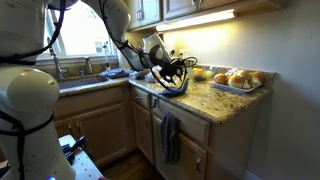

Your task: Put the left towel on the countertop

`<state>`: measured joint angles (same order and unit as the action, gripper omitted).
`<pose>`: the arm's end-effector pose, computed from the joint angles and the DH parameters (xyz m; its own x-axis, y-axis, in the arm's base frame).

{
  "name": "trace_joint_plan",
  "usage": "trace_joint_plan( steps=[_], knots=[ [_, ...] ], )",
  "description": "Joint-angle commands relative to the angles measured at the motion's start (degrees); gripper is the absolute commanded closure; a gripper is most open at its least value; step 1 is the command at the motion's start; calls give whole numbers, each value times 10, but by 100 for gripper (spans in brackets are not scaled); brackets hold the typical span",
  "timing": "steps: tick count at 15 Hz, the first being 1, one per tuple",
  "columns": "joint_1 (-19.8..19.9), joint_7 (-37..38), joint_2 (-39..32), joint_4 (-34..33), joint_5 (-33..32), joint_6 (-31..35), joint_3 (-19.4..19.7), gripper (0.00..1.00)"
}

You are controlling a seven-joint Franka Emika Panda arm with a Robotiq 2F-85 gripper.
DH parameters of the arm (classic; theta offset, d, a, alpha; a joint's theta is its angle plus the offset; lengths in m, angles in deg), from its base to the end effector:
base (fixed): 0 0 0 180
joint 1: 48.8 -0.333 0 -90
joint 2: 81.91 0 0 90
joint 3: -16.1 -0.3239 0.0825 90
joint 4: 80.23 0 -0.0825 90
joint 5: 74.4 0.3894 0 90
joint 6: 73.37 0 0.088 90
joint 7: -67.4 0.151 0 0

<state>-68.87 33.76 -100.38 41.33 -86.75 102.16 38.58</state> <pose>0.6530 -0.0021 0.3089 0.5810 0.7492 0.3180 0.5524 -0.6499 0.5220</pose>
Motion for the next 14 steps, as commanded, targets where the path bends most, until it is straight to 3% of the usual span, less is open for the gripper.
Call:
trace_joint_plan(
  steps=[1, 5, 8, 14],
  knots=[
    [89, 35, 11, -15, -60, -33, -76, 22],
    [140, 48, 14, -20, -82, -42, -123, 1],
    [158, 53, 26, -10, -85, -40, -148, 0],
    [166, 54, 3, -23, -90, -21, -158, 0]
  ],
)
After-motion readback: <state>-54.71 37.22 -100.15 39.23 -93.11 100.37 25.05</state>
